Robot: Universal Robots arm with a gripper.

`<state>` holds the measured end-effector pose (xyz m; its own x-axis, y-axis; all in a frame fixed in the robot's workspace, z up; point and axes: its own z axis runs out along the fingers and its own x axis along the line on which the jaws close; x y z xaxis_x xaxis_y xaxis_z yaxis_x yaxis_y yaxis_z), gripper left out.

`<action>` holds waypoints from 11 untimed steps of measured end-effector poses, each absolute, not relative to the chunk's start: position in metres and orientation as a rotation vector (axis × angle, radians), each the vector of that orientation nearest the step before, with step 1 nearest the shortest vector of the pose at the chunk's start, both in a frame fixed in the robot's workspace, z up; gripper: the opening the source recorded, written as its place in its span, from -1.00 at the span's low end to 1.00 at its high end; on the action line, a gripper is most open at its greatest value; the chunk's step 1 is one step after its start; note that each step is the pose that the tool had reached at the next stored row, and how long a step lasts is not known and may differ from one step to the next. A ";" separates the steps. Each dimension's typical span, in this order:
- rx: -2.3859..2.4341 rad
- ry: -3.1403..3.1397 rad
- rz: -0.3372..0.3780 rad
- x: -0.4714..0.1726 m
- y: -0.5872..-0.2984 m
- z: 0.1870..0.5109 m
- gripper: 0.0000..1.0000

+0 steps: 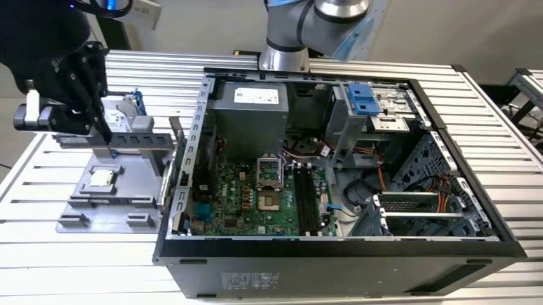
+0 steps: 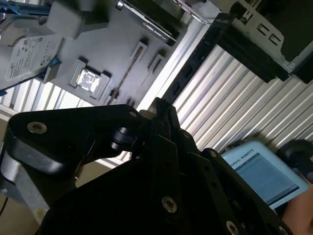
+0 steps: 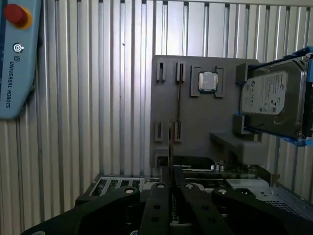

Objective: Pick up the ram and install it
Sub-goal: 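Pick up the ram and move it above insertion slot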

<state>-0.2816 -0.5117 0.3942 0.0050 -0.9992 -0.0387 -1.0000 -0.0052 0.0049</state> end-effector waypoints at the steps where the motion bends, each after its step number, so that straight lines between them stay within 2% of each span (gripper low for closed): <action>1: -2.210 2.199 0.048 -0.277 -0.512 0.394 -1.00; 11: -2.210 2.199 0.048 -0.231 -0.512 0.394 -1.00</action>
<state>-0.2314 -0.5117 0.3942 0.0050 -0.9992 -0.0387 -1.0000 -0.0052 0.0050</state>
